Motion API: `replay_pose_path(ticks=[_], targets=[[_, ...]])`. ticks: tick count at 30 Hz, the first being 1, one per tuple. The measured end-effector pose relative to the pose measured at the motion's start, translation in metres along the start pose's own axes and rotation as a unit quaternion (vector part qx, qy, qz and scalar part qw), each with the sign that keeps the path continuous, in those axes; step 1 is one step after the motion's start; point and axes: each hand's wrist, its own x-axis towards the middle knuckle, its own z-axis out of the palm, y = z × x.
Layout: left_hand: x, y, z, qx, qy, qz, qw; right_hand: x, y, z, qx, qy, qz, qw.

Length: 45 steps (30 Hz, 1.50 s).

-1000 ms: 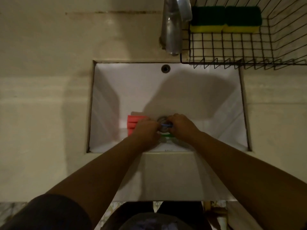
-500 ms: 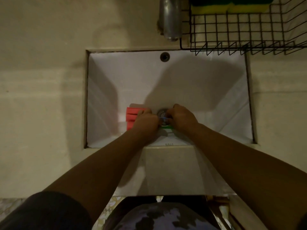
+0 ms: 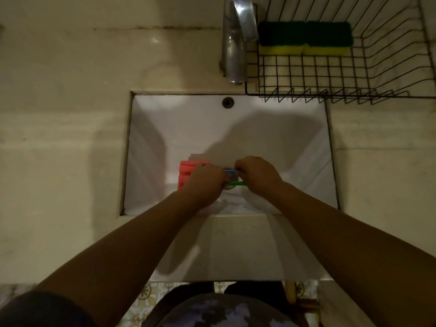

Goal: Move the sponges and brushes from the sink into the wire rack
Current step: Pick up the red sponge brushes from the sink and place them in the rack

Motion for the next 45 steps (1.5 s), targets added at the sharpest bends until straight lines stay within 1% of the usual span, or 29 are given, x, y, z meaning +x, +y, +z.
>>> replay_pose_path(ticks=[3, 7, 12, 15, 18, 23, 28, 34, 36, 40, 45], targets=[[-0.007, 0.005, -0.017, -0.009, 0.028, 0.037, 0.999, -0.007, -0.002, -0.016, -0.004, 0.022, -0.005, 1.000], [-0.018, 0.016, -0.045, 0.028, 0.039, 0.061, 0.997, -0.020, -0.009, -0.042, -0.009, 0.069, -0.011, 0.998], [-0.039, 0.032, -0.079, 0.084, 0.088, 0.050, 0.991, -0.039, -0.021, -0.072, -0.071, 0.109, -0.019, 0.991], [-0.049, 0.041, -0.099, 0.104, 0.111, 0.077, 0.985, -0.051, -0.029, -0.090, -0.047, 0.109, -0.027, 0.993], [-0.059, 0.046, -0.115, 0.118, 0.136, 0.094, 0.979, -0.061, -0.037, -0.108, -0.023, 0.134, -0.028, 0.990], [-0.071, 0.052, -0.134, 0.097, 0.164, 0.114, 0.975, -0.073, -0.050, -0.136, -0.007, 0.167, -0.025, 0.986], [-0.080, 0.051, -0.158, 0.065, 0.170, 0.120, 0.976, -0.079, -0.072, -0.163, 0.000, 0.154, -0.032, 0.988], [-0.084, 0.046, -0.190, 0.019, 0.180, 0.115, 0.977, -0.081, -0.090, -0.192, -0.016, 0.187, -0.035, 0.982], [-0.086, 0.045, -0.202, 0.014, 0.183, 0.117, 0.976, -0.083, -0.096, -0.205, -0.030, 0.199, -0.037, 0.979], [-0.087, 0.044, -0.227, 0.013, 0.217, 0.117, 0.969, -0.084, -0.110, -0.228, -0.055, 0.224, -0.038, 0.972], [-0.089, 0.050, -0.248, 0.045, 0.252, 0.130, 0.958, -0.088, -0.118, -0.253, -0.061, 0.251, -0.048, 0.965]])
